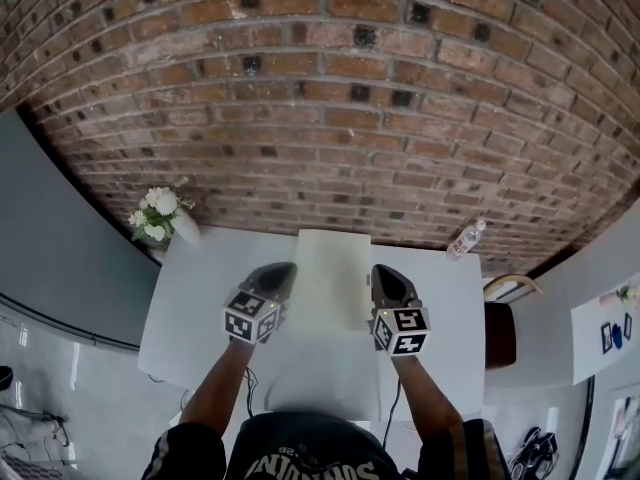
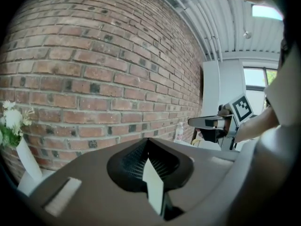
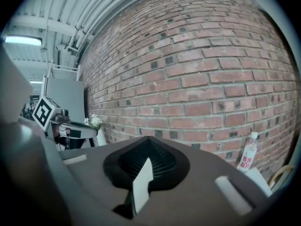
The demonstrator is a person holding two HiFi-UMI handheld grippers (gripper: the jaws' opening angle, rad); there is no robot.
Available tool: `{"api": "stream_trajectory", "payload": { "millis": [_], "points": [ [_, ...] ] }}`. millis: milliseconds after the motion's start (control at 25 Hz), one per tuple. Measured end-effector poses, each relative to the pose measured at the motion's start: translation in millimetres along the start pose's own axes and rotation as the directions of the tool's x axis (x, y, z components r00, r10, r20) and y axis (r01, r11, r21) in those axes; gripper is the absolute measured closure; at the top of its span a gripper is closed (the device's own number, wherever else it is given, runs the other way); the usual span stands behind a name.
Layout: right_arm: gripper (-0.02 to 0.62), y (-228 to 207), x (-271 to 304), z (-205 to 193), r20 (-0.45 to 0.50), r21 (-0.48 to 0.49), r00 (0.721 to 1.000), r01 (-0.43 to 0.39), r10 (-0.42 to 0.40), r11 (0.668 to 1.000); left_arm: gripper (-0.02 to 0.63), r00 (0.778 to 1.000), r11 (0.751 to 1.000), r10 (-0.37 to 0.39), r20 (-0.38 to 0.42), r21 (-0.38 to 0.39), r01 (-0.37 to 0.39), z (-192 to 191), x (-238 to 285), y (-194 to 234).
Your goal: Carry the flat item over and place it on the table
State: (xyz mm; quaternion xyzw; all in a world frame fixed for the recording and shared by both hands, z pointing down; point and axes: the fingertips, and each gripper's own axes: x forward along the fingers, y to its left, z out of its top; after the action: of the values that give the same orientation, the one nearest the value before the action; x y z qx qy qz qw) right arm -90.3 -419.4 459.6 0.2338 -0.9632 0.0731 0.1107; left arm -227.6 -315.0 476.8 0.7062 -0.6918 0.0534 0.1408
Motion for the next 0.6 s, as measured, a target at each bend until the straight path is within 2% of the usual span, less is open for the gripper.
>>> {"api": "stream_trajectory", "payload": {
  "millis": [240, 400, 600],
  "points": [
    [0.595, 9, -8, 48, 0.090, -0.013, 0.995, -0.035, 0.036, 0.999, 0.597, 0.997, 1.000, -0.002, 0.077, 0.026, 0.000, 44, -8, -4],
    [0.595, 13, -15, 64, 0.118, -0.015, 0.992, -0.046, 0.047, 0.999, 0.597, 0.996, 1.000, -0.003, 0.093, 0.019, 0.001, 52, -14, -7],
    [0.596, 22, -19, 68, 0.123, -0.067, 0.991, -0.046, 0.054, 0.997, 0.597, 0.994, 1.000, 0.005, 0.106, 0.013, -0.006, 56, -19, -6]
  ]
}}
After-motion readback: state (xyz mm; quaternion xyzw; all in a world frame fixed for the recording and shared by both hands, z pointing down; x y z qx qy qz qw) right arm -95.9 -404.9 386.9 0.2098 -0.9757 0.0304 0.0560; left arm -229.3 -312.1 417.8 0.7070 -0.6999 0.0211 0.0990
